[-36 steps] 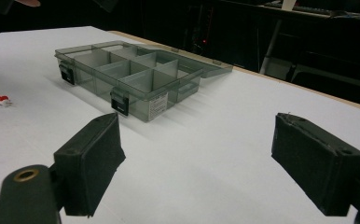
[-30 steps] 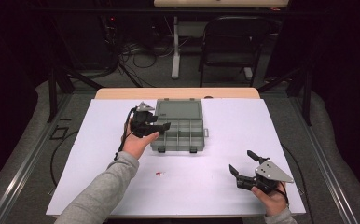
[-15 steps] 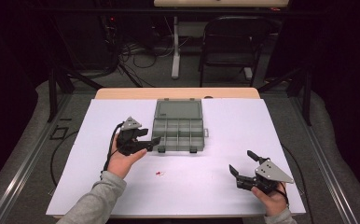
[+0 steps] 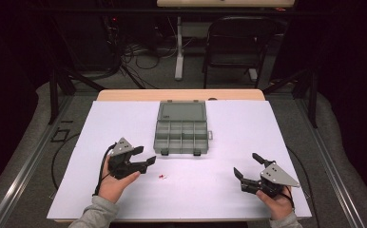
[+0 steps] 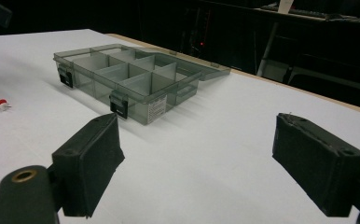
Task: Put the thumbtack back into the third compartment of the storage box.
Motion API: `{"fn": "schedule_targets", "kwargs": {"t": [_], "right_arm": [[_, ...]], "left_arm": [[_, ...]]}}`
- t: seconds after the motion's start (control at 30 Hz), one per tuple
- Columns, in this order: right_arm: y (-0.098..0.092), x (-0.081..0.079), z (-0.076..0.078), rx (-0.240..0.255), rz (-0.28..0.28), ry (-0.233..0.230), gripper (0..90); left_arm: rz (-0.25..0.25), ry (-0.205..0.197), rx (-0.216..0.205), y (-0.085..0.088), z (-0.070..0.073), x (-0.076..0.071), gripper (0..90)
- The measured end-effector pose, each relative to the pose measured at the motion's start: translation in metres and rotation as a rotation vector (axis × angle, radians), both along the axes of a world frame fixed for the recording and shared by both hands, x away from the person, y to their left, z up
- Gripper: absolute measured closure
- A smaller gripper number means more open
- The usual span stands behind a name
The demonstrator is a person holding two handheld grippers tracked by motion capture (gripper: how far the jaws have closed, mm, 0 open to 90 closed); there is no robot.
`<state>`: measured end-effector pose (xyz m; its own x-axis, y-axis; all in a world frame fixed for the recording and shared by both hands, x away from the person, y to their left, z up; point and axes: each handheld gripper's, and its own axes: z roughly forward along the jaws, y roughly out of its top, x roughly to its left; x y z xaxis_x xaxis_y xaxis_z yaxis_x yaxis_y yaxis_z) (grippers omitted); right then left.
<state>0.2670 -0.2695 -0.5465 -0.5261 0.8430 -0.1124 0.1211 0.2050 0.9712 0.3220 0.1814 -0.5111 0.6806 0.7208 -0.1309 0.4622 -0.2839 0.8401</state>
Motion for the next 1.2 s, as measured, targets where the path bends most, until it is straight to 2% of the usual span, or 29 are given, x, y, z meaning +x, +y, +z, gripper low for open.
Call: {"fn": "schedule_targets", "kwargs": {"t": [0.3, 0.43, 0.47, 0.57, 0.6, 0.67, 0.77, 1.0, 1.2], "right_arm": [[0.001, -0.001, 0.0, 0.024, 0.0, -0.008, 14.3], [0.001, -0.002, 0.0, 0.025, 0.006, -0.008, 14.2], [0.001, -0.002, 0.0, 0.025, 0.005, -0.008, 14.2], [0.001, -0.001, 0.0, 0.022, 0.007, -0.008, 14.2], [0.001, -0.001, 0.0, 0.016, 0.005, -0.008, 14.2], [0.001, -0.001, 0.0, 0.013, 0.005, -0.008, 14.2], [0.001, -0.001, 0.0, 0.011, 0.007, -0.009, 14.2], [0.001, -0.001, -0.001, 0.007, 0.008, -0.008, 14.2], [0.001, -0.001, -0.001, 0.006, 0.01, -0.008, 14.2]], "left_arm": [[0.008, -0.002, -0.009, 0.009, -0.017, -0.009, 35.9], [-0.001, 0.026, -0.007, 0.004, -0.026, -0.007, 38.5], [-0.021, 0.038, -0.005, 0.002, -0.028, -0.006, 39.7], [-0.058, 0.054, 0.018, -0.005, -0.033, -0.006, 48.3], [-0.07, 0.062, 0.031, -0.008, -0.035, -0.006, 53.6], [-0.093, 0.08, 0.036, -0.012, -0.038, -0.006, 55.3], [-0.124, 0.101, 0.061, -0.017, -0.043, -0.005, 63.1], [-0.143, 0.125, 0.066, -0.021, -0.048, -0.005, 74.2], [-0.151, 0.147, 0.072, -0.025, -0.051, -0.004, 79.0]]}}
